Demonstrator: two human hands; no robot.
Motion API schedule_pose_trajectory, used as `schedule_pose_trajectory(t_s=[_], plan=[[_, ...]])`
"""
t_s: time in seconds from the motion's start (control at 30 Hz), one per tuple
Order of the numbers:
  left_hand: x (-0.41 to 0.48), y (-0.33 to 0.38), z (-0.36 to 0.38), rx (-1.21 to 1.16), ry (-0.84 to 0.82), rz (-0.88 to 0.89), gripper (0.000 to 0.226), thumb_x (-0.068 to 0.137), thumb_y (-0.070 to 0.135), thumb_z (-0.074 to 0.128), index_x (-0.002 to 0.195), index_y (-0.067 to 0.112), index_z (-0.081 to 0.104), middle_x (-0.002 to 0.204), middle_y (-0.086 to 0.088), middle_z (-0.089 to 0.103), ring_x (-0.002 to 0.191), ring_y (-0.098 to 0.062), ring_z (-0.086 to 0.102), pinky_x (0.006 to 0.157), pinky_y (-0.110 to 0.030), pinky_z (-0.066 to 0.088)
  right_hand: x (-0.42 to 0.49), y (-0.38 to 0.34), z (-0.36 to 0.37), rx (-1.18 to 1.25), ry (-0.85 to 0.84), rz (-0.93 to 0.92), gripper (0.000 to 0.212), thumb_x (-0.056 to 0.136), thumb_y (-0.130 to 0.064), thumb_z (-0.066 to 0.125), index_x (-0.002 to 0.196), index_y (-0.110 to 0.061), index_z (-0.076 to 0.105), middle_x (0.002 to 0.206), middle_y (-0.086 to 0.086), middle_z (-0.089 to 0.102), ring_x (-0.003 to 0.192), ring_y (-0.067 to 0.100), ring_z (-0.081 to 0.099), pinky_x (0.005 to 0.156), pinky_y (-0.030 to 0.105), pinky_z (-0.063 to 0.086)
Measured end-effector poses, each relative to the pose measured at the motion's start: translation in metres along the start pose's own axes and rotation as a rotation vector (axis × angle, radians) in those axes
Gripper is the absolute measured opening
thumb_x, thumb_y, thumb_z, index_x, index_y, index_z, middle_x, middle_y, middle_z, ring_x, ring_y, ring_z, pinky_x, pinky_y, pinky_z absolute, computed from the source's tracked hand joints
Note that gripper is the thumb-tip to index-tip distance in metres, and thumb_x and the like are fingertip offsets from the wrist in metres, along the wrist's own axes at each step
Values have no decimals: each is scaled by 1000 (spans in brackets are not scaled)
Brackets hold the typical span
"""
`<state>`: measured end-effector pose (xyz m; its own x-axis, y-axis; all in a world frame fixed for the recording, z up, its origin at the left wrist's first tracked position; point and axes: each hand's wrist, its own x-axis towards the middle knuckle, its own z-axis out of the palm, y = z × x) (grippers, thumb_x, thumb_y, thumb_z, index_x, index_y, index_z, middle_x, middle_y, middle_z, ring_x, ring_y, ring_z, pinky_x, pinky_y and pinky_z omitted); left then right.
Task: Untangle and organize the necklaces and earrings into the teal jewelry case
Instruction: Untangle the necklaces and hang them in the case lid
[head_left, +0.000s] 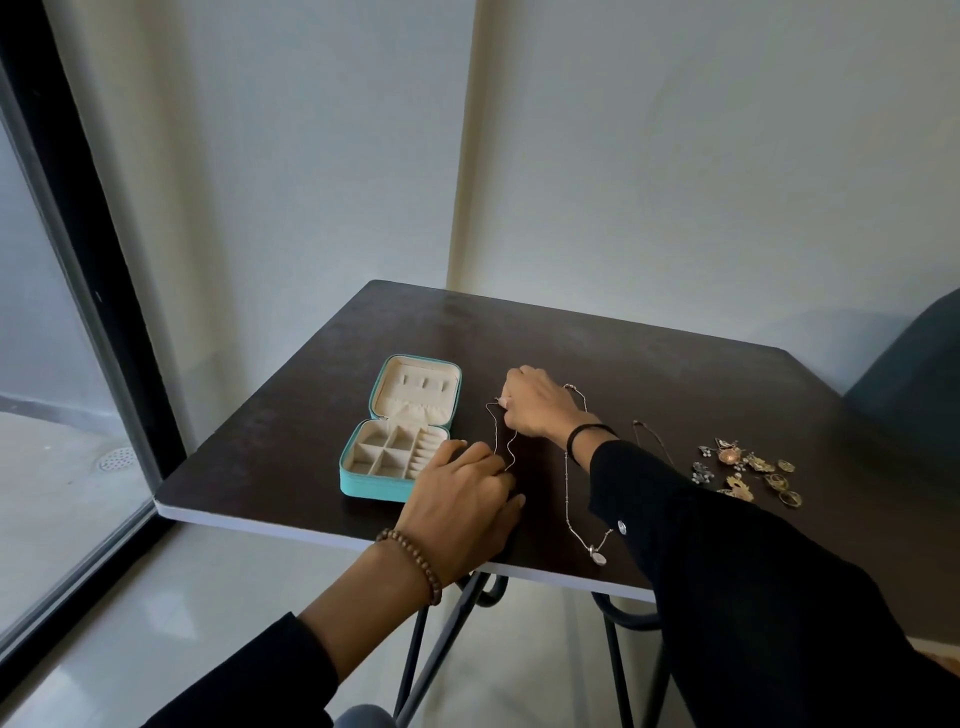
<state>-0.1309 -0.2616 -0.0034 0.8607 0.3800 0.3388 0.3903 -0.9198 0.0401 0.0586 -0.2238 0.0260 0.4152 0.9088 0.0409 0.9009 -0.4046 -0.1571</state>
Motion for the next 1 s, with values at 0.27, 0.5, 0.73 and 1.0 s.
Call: schedule_pose_trajectory(t_s=[0.27,0.5,0.73,1.0], plan=[[3,-3,-20,-47,141,-25,36,102,42,40,113,26,70,115,9,68,128,-12,44,108,-32,27,-29,6,-27,474,134,-49,8,99,-15,54,102,-9,59,104,0,72,86,14,64,72,28,50],[20,-13,-60,-368,369,-213,24,94,13,59,116,14,68,112,-1,70,109,-21,60,94,-36,48,-64,-2,-70,983,95,-92,6,92,-6,66,93,-11,63,91,13,76,88,20,73,89,38,58],[42,-11,-108,-765,237,-259,38,97,25,61,134,16,56,119,1,70,111,-12,65,101,-35,51,-106,-18,-117,1115,72,-193,12,98,-4,58,104,-4,68,82,7,74,82,18,68,78,28,55],[33,-8,-140,-944,214,-299,22,90,28,71,104,11,74,94,-15,73,89,-22,68,88,-35,55,-135,-20,-144,1171,93,-216,15,99,-5,57,109,4,66,85,10,69,67,16,60,71,28,57]])
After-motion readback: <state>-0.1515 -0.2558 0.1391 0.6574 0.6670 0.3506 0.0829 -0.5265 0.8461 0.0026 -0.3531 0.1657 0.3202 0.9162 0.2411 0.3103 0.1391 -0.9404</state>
